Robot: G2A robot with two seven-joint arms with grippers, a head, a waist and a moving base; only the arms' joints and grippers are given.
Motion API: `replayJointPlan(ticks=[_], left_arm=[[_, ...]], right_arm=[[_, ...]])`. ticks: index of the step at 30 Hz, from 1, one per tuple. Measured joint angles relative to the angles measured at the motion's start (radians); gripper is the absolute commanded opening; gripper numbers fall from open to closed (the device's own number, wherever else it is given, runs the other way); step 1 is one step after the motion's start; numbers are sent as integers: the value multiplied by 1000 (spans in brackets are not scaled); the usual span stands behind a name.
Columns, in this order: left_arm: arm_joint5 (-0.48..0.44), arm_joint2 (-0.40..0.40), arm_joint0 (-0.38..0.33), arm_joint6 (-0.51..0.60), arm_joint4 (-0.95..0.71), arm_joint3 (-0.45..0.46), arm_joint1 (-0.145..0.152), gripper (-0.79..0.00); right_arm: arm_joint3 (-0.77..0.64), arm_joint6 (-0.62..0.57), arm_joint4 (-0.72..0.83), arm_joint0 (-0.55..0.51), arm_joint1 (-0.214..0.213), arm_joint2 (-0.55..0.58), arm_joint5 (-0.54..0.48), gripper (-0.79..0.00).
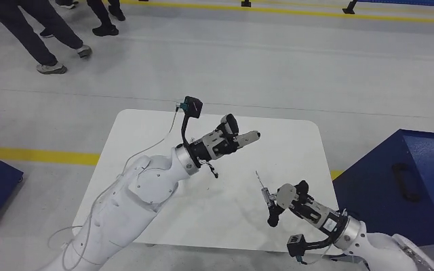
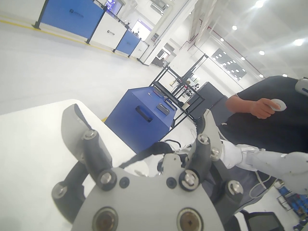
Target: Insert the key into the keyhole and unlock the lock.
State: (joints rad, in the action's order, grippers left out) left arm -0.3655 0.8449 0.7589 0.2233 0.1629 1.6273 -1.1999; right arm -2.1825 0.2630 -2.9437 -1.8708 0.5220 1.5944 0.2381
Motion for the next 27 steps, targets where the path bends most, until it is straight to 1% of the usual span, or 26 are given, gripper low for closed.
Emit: replayJointPlan(ticks=[1,2,3,4,7,9,13,15,17,21,26,27], left_arm=[[-23,6,4,-10,23,-6,0,-25],[-46,11,8,-18,48,-10,1,-25],[-78,16,13,-24,84,-12,2,0],[-100,19,17,-27,106,-14,3,0],[-111,20,19,-28,117,-15,3,0],[-108,20,19,-28,115,-15,3,0],[-107,20,21,-27,113,-15,3,0],[-74,26,29,2,87,-12,3,0],[-40,37,25,45,97,1,6,0],[33,39,30,153,109,33,7,0],[114,46,49,207,107,79,6,0],[134,46,54,214,109,87,5,-18]], right_arm=[[10,32,46,15,2,-9,9,-785],[20,67,96,29,3,-17,17,-785],[36,109,156,50,5,-21,24,-785],[47,134,190,66,6,-22,25,-785],[68,181,277,98,11,-34,28,-785],[69,183,299,99,12,-36,28,-785],[68,181,276,98,12,-35,28,-785],[70,167,278,102,15,-34,19,-785],[69,152,263,108,18,-33,12,-785],[75,112,221,115,28,-26,12,-785],[71,54,132,106,38,-19,12,-785],[68,47,122,101,41,-20,14,-785]])
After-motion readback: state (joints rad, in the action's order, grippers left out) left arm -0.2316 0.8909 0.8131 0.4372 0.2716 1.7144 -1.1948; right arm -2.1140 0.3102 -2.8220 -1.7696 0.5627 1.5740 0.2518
